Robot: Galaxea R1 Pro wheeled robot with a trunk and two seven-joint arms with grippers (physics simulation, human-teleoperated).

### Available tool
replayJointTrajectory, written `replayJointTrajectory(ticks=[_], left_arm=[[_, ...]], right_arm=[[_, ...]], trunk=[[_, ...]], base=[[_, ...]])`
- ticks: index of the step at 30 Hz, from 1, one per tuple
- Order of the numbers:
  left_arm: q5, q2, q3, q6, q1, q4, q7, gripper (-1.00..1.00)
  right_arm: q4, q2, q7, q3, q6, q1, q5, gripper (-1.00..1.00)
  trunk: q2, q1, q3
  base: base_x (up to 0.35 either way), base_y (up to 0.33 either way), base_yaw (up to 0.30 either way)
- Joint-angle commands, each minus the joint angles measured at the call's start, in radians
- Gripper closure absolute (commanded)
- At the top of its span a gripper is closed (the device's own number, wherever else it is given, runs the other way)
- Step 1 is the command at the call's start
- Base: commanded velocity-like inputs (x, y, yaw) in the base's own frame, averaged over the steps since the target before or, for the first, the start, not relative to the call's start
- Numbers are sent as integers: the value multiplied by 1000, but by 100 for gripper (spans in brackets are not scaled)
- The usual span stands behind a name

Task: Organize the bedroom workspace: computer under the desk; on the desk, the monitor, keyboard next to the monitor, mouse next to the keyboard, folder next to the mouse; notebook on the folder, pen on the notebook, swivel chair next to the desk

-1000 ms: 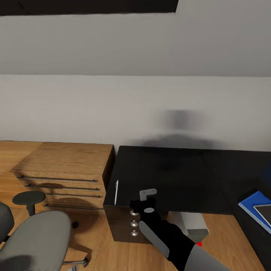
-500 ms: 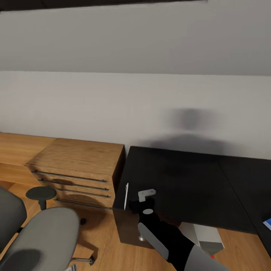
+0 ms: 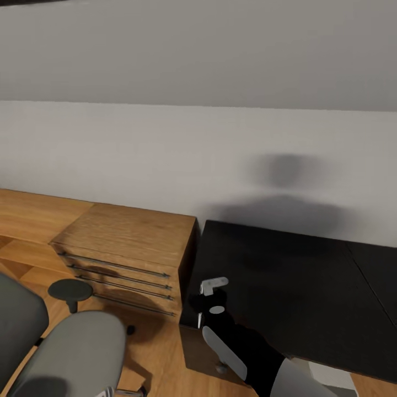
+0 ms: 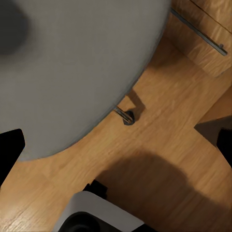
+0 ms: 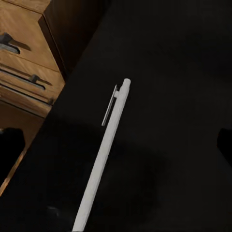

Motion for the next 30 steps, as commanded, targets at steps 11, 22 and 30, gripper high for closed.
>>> replayJointTrajectory(ticks=[11,22,30], left_arm=[[10,-17,-2,-2,10,-58,12,-100],[10,-15,-2,-2,14,-89,12,-100],[10,-15,-2,-2,14,-89,12,-100]], right_arm=[[50,3,-9,-20,1,-1,-12,-100],[53,2,-8,-19,-9,-1,-12,-100],[54,2,-8,-18,-8,-1,-12,-100]], trunk=[[-1,1,-1],[-1,1,-1],[-50,27,-23]], base=[[17,13,1],[0,0,0],[0,0,0]])
